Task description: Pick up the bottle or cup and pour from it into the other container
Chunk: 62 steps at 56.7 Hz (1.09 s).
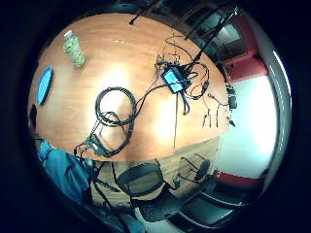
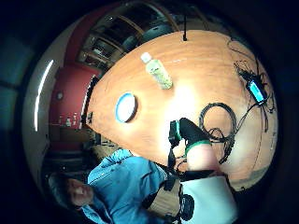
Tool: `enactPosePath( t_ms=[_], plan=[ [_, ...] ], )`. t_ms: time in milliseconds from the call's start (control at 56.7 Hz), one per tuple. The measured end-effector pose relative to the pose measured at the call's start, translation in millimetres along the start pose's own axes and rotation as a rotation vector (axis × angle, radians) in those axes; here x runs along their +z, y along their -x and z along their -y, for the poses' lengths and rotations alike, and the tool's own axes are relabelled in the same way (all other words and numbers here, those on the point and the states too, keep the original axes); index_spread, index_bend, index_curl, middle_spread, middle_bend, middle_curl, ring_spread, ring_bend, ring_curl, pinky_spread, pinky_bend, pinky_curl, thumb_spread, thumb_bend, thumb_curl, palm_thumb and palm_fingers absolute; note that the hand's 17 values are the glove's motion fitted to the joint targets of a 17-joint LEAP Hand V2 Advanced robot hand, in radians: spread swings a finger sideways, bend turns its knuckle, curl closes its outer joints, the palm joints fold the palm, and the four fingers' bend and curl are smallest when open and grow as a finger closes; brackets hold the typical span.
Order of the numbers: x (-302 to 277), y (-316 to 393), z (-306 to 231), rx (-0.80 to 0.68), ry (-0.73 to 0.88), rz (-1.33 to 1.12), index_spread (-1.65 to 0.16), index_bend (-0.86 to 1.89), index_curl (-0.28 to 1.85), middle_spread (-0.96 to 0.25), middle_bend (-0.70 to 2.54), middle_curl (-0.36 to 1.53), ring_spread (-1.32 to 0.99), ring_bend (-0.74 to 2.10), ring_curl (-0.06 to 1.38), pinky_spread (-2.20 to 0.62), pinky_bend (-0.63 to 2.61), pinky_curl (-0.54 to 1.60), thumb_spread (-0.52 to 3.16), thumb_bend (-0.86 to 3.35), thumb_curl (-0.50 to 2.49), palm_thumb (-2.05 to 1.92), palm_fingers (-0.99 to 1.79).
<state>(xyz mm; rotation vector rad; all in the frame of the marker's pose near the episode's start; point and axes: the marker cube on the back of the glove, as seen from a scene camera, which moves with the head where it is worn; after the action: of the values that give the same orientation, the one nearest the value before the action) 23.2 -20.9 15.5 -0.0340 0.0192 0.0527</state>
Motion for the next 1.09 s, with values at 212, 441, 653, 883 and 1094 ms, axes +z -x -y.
enactPosePath(
  t_ms=[212,441,653,883,1094],
  plan=[
    [9,-13,22,0.023,-0.004,0.019,-0.37,0.15,0.23,-0.01,0.19,0.24,0.10,0.36,0.21,0.22,0.50,0.20,0.94,0.02,0.38,0.70,0.13],
    [29,-18,41,0.049,0.020,0.068,-0.35,0.12,0.21,0.02,0.20,0.27,0.11,0.39,0.24,0.22,0.55,0.23,0.94,-0.03,0.41,0.71,0.07],
    [50,-11,57,0.048,0.003,0.246,-0.34,0.10,0.17,0.06,0.21,0.30,0.12,0.45,0.27,0.23,0.62,0.25,0.94,-0.04,0.41,0.66,-0.01],
    [75,-6,74,0.016,-0.112,0.462,-0.34,0.11,0.16,0.09,0.21,0.31,0.14,0.48,0.28,0.23,0.65,0.26,0.93,-0.04,0.39,0.58,-0.03],
    [100,-1,89,-0.014,-0.150,0.570,-0.33,0.12,0.15,0.11,0.22,0.32,0.16,0.50,0.28,0.24,0.66,0.26,0.92,-0.03,0.39,0.57,-0.02]
  ],
)
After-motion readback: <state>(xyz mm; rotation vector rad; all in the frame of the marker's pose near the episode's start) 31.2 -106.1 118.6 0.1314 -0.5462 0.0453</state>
